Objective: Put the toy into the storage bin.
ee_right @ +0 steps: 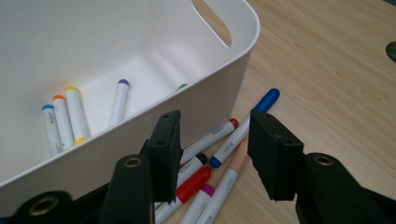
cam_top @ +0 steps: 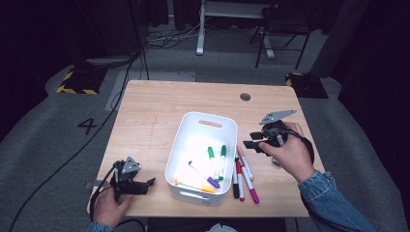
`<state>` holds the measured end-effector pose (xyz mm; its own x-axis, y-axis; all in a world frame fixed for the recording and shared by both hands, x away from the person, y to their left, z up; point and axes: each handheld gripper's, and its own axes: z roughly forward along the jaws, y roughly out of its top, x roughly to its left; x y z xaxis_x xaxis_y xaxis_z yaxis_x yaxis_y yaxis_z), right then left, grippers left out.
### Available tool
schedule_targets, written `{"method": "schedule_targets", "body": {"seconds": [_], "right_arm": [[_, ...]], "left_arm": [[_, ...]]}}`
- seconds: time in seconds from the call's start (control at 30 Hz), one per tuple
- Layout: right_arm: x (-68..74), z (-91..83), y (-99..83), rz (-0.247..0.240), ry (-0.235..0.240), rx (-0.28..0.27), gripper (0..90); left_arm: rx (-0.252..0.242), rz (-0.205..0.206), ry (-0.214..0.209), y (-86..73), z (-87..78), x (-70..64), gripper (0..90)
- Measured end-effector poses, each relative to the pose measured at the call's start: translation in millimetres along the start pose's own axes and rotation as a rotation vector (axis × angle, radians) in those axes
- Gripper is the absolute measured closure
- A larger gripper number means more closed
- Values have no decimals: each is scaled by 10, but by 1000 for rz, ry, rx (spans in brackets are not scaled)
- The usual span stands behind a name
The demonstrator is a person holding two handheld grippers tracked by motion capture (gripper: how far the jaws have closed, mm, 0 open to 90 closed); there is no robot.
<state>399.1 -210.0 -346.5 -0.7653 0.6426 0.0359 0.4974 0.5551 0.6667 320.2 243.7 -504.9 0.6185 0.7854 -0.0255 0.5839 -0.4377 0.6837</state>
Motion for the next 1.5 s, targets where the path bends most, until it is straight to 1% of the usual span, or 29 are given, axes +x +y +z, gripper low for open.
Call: {"method": "schedule_targets", "body": {"seconds": [0.1, 0.33, 0.37, 0.47, 0.5, 0.53, 0.6, 0.63, 0.73, 0.77, 0.8, 0.87, 0.97, 1.1, 1.17, 1.43, 1.5], "right_arm": [[-44, 82, -65, 12, -4, 18, 574], [-107, 318, -230, 49, 11, 59, 577], [-118, 351, -254, 45, 9, 66, 576], [-126, 449, -321, 60, 17, 83, 575], [-138, 478, -346, 53, 13, 90, 575], [-136, 505, -363, 68, 19, 92, 574], [-160, 559, -408, 56, 16, 96, 569], [-157, 580, -423, 75, 19, 105, 567], [-185, 658, -491, 79, 13, 115, 566], [-182, 686, -511, 96, 20, 118, 566], [-183, 714, -534, 100, 14, 124, 566], [-197, 771, -578, 94, 10, 132, 566], [-215, 839, -631, 101, 8, 148, 568], [-229, 912, -685, 121, 11, 157, 567], [-244, 943, -711, 117, 5, 158, 568], [-286, 997, -776, 133, -9, 180, 606], [-295, 997, -789, 123, -17, 183, 627]], "left_arm": [[0, 0, 0, 0, 0, 0, 141], [0, 0, 0, 0, 0, 0, 141], [0, 0, 0, 0, 0, 0, 141], [0, 0, -1, 0, 0, 0, 141], [0, 0, 0, 0, 0, 0, 141], [0, 0, 0, 0, 0, 0, 141], [0, 0, 0, 0, 0, 0, 141], [0, 0, -1, 0, 0, 0, 141], [0, 0, 0, 0, 0, 0, 141], [0, 0, -1, 0, 0, 0, 141], [0, 0, 0, 0, 0, 0, 141], [0, 0, 0, 0, 0, 0, 141], [0, 0, -1, 0, 0, 0, 141], [0, 0, 0, 0, 0, 0, 141], [0, 0, 0, 0, 0, 0, 141], [0, 0, 0, 0, 0, 0, 141], [0, 0, 0, 0, 0, 0, 141]]}}
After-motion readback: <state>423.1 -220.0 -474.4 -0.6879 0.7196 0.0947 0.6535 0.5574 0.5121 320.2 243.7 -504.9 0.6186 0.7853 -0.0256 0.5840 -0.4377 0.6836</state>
